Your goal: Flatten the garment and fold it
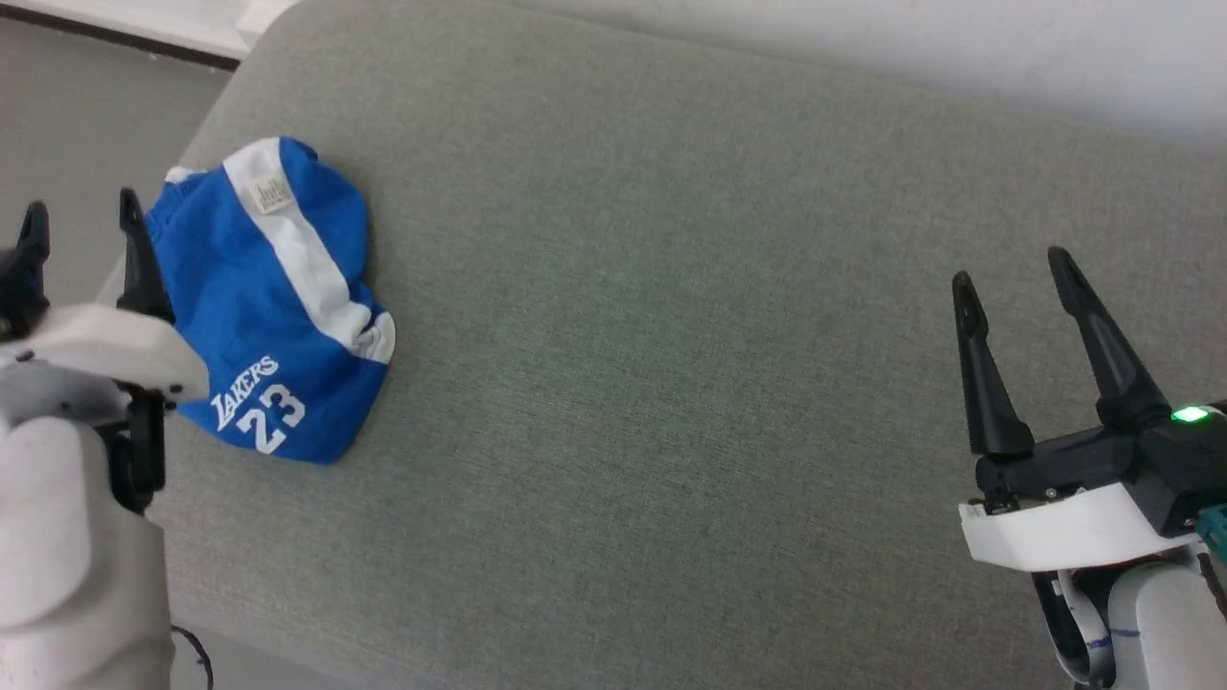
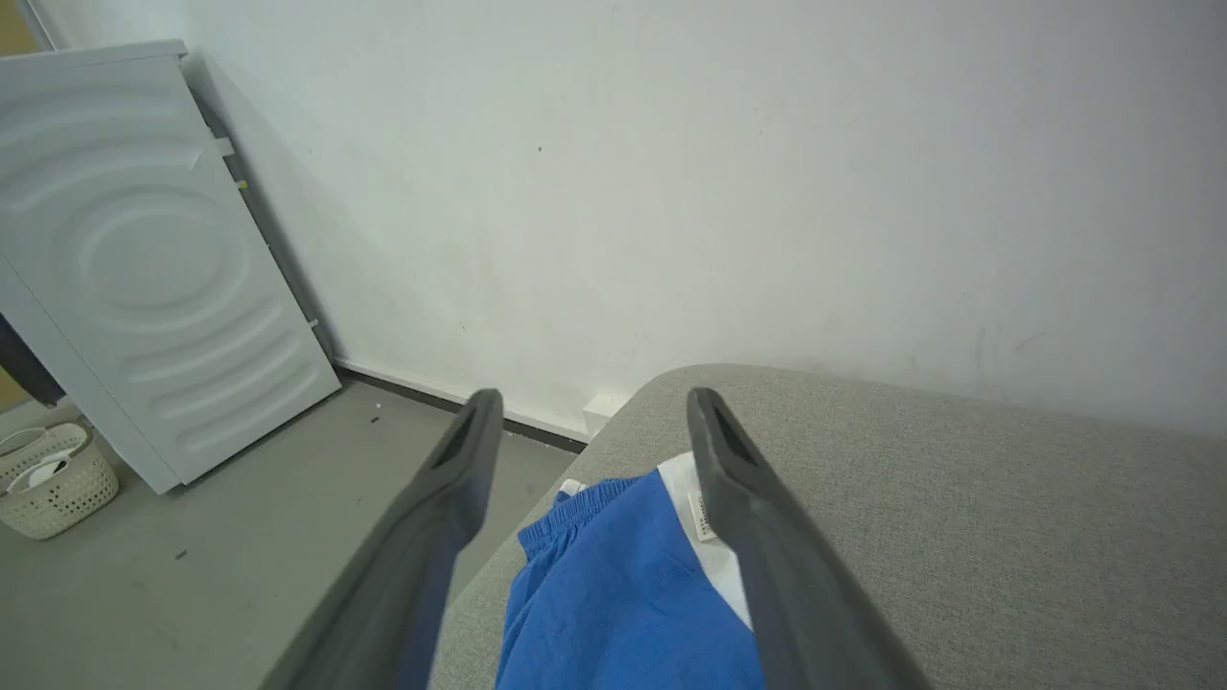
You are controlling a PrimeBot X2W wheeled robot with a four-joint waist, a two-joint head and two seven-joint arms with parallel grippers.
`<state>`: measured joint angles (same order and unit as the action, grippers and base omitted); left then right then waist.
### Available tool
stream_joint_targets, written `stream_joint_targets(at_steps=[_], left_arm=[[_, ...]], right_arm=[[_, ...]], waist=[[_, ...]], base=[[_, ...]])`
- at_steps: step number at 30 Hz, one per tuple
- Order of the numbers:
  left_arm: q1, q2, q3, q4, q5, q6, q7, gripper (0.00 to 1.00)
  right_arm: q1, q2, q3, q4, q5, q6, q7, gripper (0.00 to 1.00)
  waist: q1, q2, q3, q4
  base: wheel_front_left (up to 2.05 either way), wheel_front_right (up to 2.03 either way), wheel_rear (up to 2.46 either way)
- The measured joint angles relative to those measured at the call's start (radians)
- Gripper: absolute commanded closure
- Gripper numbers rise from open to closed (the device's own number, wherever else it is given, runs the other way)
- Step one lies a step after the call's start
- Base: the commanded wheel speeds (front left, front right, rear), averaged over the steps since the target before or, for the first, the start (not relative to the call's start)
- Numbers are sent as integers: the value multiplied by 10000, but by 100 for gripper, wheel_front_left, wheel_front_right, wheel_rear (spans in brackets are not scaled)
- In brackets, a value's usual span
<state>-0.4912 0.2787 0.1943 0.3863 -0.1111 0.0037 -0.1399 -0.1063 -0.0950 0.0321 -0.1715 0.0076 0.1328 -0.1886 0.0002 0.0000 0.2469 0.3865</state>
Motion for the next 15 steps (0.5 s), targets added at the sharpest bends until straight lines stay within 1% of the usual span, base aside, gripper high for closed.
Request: stream_joint_targets(at_steps=[4, 6, 10, 12, 15], left_arm=[[-1053, 424, -84, 1325, -351, -589, 872, 0], [-1483, 654, -171, 1977, -472, -752, 1450, 0], [-2306, 995, -249, 3093, -1080, -1005, 2719, 0], [-2651, 1248, -635, 3377, -1269, -1081, 3285, 0], [-2965, 1588, -1862, 3427, -2034, -1101, 4470, 0]], right_arm=[[-212, -182, 59, -150, -2, 0, -88, 0], [-341, -249, 50, -190, -10, 0, -138, 0], [-619, -332, 102, -307, -13, 0, -213, 0], [-758, -382, 163, -368, -13, 0, -249, 0], [-974, -449, 268, -439, -15, -2, -332, 0]], waist=[[1, 0, 495, -40], [0, 0, 744, -62], [0, 0, 1251, -134], [0, 0, 1502, -185], [0, 0, 1869, -289]], base=[[0, 0, 0], [0, 0, 0], [0, 0, 0], [0, 0, 0], [0, 0, 0]])
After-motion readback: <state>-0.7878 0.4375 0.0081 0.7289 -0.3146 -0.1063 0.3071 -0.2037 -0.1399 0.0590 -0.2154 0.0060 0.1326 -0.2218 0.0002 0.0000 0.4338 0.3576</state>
